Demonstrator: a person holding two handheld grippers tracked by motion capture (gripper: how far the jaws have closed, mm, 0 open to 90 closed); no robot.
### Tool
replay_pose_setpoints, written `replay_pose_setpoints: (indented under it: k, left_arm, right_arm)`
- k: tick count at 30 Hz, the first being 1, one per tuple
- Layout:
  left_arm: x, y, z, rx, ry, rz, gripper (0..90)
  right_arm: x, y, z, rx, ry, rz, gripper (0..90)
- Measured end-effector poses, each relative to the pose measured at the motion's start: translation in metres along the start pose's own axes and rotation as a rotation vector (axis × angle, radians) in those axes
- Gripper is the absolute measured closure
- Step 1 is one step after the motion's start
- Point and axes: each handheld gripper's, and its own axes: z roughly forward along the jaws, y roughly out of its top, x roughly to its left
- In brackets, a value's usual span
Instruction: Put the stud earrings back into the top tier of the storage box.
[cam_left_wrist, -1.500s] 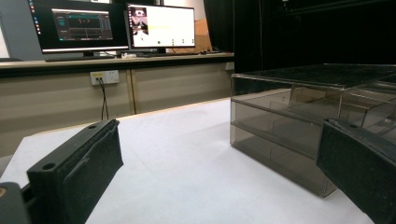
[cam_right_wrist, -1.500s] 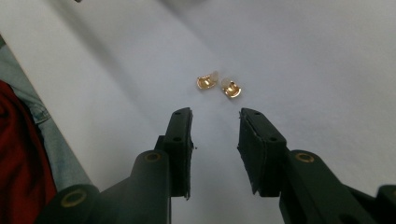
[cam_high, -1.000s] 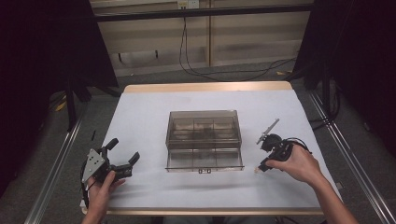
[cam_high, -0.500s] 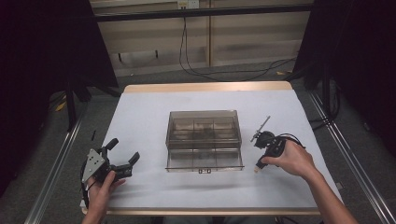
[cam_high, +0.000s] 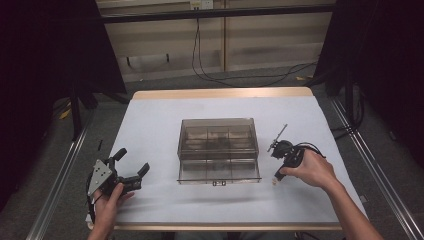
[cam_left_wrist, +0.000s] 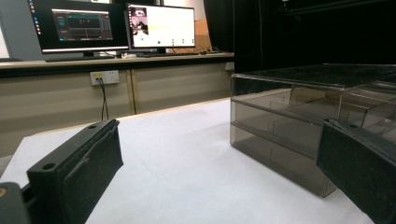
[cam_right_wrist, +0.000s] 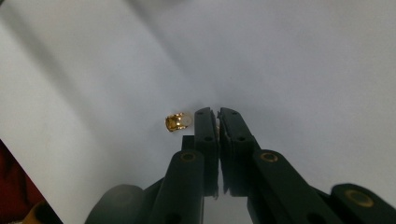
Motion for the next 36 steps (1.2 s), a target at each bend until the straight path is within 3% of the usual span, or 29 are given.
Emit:
replay_pose_setpoints:
  k: [12, 25, 26, 36]
  left_arm:
    - [0.000, 0.000, 0.000, 0.000, 0.001, -0.001, 0.4]
    - [0.000, 0.000, 0.000, -0.002, -0.001, 0.002, 0.4]
    - [0.000, 0.000, 0.000, -0.002, -0.001, 0.002, 0.4]
    - [0.000, 0.000, 0.000, 0.001, 0.001, 0.001, 0.4]
  right_arm:
    - [0.000, 0.002, 0.004, 0.033, 0.009, 0.002, 84.9]
    - [0.000, -0.002, -0.001, 0.020, 0.037, 0.030, 85.9]
    - [0.000, -0.003, -0.004, 0.000, 0.049, 0.047, 85.9]
    - [-0.001, -0.011, -0.020, -0.101, 0.070, 0.054, 85.9]
